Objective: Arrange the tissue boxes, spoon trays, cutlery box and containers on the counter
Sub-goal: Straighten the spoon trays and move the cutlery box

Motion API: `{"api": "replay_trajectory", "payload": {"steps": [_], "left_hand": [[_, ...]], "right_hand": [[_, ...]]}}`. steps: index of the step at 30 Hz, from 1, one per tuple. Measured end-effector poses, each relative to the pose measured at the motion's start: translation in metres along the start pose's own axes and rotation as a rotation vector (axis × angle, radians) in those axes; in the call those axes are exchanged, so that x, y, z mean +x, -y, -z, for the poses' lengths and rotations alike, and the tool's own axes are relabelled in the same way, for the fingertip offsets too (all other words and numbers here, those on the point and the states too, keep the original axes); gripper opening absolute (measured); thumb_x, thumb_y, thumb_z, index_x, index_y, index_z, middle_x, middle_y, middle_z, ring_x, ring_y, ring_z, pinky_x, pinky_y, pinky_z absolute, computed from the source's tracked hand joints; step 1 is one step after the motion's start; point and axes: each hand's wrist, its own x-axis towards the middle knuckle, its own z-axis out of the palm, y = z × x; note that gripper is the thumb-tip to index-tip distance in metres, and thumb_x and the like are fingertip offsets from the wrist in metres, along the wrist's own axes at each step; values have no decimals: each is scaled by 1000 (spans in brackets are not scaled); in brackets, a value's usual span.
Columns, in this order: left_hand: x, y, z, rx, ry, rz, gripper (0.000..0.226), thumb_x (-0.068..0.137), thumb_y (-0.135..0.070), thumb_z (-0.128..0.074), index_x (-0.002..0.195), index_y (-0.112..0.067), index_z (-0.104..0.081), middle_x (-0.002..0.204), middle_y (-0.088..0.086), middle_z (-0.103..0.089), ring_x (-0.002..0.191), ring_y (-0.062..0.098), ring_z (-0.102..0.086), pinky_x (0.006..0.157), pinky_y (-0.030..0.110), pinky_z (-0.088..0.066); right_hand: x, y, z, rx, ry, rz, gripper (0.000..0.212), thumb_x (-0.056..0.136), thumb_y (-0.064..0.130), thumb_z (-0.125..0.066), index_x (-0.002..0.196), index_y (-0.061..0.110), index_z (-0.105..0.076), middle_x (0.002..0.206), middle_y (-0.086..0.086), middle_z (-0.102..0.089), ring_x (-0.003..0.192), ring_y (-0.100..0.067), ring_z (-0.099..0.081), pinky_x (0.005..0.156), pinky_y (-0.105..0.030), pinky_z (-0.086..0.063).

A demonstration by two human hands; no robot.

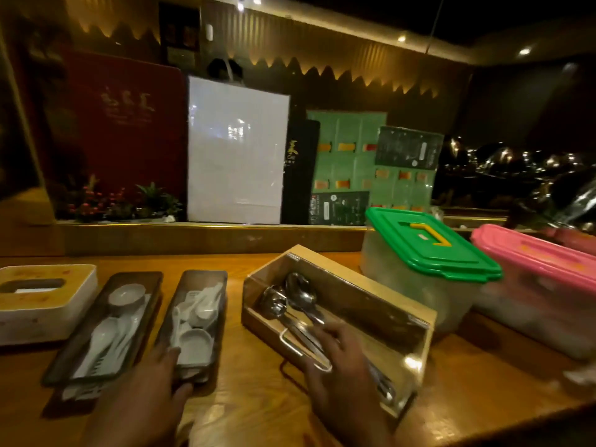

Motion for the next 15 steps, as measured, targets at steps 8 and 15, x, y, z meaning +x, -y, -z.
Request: {"api": "replay_trajectory", "payload": {"steps": [8,15], "left_hand": [[62,-61,11,-262,-160,-86,68,84,-59,-64,136,-16,-57,133,13,-63,116,33,-60,88,41,-50],[112,-105,-9,-807,-1,-24,101,72,-83,-54,155,-32,-29,161,7,-34,143,31,-38,112,50,-36]], "right_hand": [[-45,-88,69,106,-148,-651,90,64,66,-76,142,39,-39,140,-1,-43,124,-21,-49,100,-44,-47],[-45,-91,45,93,-159,-706,124,46,90,-62,150,31,-34,150,-2,-37,128,-29,-46,95,-49,-52]]}}
